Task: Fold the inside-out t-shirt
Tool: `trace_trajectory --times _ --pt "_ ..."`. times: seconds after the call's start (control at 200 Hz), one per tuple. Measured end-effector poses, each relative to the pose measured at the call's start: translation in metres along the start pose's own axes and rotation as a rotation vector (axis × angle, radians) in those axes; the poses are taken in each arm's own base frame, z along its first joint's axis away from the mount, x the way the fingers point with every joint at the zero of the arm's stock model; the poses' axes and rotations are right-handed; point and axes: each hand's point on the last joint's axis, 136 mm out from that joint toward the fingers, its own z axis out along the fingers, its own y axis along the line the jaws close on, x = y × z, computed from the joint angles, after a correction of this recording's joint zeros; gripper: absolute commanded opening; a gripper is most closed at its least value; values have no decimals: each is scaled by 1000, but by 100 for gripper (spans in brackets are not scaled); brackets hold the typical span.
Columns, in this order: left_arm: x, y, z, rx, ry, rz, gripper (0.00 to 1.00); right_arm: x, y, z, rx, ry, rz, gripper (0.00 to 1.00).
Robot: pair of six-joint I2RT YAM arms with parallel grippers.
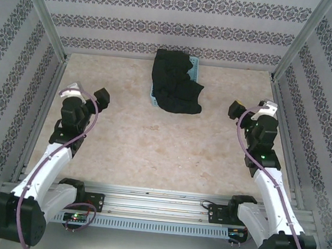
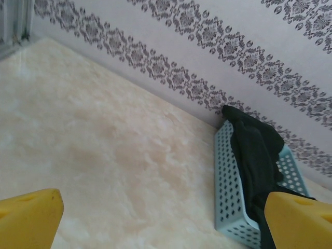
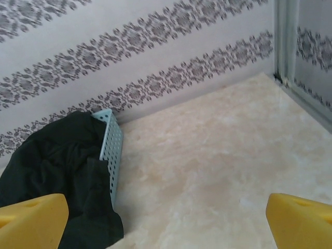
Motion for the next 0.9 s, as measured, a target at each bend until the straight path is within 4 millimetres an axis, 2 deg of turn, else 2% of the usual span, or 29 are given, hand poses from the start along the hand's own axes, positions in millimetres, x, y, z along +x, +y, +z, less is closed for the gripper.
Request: trace_trajectory --times 0.08,0.21,0.32,0.43,0.5,0.56,0.644,0.734,0.849,0.899 --pt "18 4 0 7 50 -32 100 19 -2 10 4 88 21 98" --pt "41 2 20 1 200 -37 100 41 10 31 -3 223 8 98" --pt "58 -5 37 7 307 -49 100 54 51 52 -67 307 -49 98" --pt "78 -10 43 3 388 -49 100 65 101 77 -132 363 -106 98" --pt "91 -20 47 1 441 -20 100 72 127 92 -161 386 -130 98" --pt "102 -42 54 20 486 25 100 79 142 105 -168 402 -144 98" --pt "109 -84 69 73 517 87 100 88 150 119 -148 424 -147 98" --pt "114 -127 87 125 525 151 100 98 143 125 -102 445 -140 98" --pt "127 -184 115 170 534 223 100 101 130 122 -43 448 -126 98" --pt "134 -203 129 170 538 243 100 103 120 116 -19 449 -122 98"
